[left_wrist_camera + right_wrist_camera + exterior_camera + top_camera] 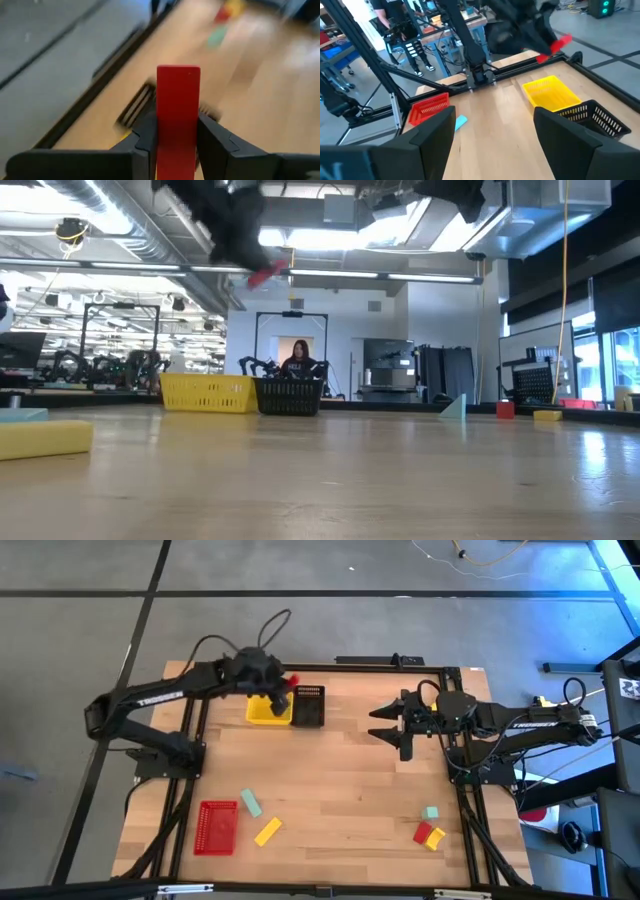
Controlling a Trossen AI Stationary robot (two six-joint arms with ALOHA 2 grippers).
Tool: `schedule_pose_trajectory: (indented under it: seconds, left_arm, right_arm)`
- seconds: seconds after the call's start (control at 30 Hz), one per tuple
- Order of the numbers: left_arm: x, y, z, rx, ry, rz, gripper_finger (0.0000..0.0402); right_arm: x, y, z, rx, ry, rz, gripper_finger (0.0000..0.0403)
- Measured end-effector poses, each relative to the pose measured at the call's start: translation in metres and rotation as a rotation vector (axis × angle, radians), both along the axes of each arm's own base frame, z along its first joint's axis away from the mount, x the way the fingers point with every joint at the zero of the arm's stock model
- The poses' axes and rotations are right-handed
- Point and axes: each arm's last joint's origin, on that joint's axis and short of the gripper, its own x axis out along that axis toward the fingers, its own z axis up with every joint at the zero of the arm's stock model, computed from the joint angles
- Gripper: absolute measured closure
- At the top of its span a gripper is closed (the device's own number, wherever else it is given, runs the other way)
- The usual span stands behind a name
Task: Sort & place blocks by color
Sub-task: Put the middle red block into the yellow basket
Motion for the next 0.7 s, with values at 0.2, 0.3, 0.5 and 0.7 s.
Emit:
schedule_pose_trajectory:
  seconds: [0.2, 0.3, 0.5, 0.7]
  left_arm:
    - [-0.013, 0.018, -0.063, -0.141, 0.325, 0.004, 0.0313]
    - [-0.017, 0.02, -0.09, -0.174, 0.407, -0.01, 0.0313]
    - [-0.012, 0.026, -0.117, -0.158, 0.466, -0.026, 0.0312]
    - [-0.007, 0.033, -0.133, -0.153, 0.514, -0.02, 0.0278]
  right_arm:
    - [0.0, 0.0, -0.003, -0.002, 0.033, -0.007, 0.0133]
    - [0.0, -0.001, -0.005, -0.005, 0.043, -0.028, 0.0133]
    - [0.003, -0.002, -0.006, -0.009, 0.046, -0.054, 0.0133]
    - [0.003, -0.002, -0.006, -0.003, 0.044, -0.055, 0.0133]
